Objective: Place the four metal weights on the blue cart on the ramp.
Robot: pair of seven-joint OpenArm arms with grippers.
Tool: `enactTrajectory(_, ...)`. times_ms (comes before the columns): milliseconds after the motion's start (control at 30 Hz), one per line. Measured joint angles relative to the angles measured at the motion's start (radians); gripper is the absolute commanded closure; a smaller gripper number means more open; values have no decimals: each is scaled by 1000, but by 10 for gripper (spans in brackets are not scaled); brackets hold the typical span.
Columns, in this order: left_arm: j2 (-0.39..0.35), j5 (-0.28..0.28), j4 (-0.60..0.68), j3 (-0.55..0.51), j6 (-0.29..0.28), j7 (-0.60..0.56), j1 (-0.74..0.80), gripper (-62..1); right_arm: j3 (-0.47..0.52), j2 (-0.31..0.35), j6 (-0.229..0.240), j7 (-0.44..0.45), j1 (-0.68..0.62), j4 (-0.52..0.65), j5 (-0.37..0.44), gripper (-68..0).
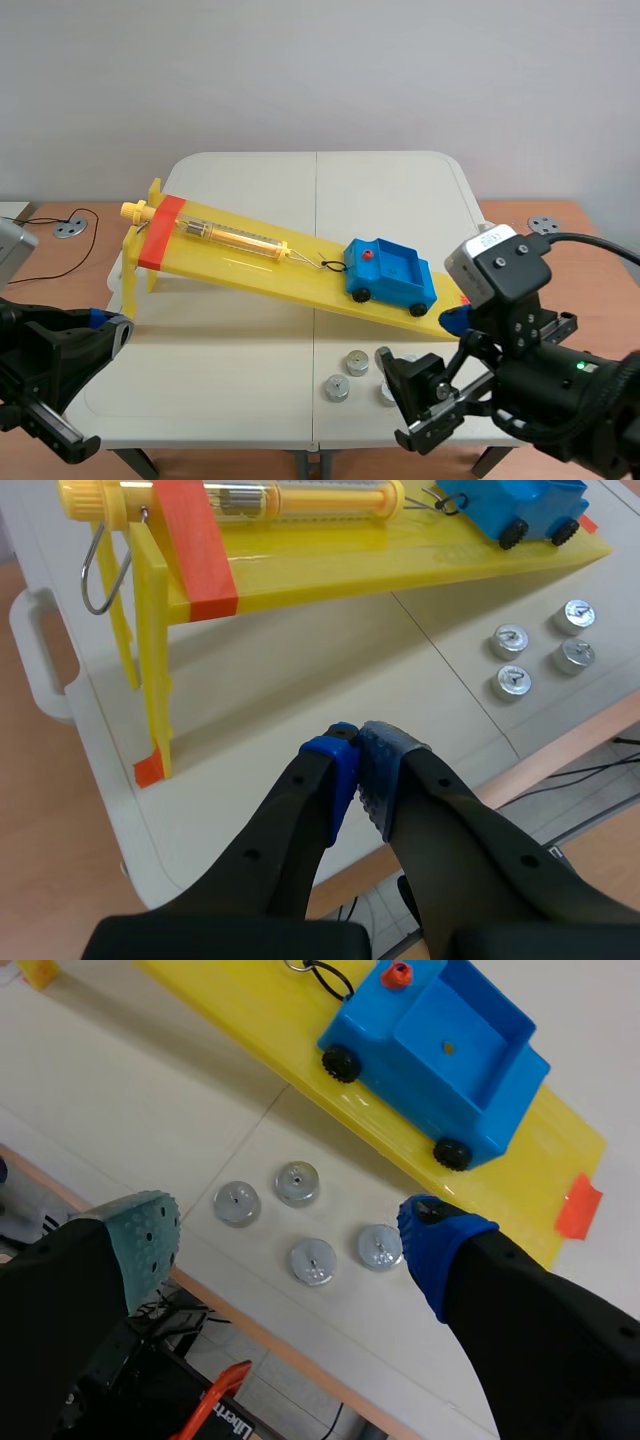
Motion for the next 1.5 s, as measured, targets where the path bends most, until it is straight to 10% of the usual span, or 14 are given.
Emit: enactTrajectory(1500,0,0,0,0,0,0,0,-40,-249,-146,-90,1,233,-398,-281,-393)
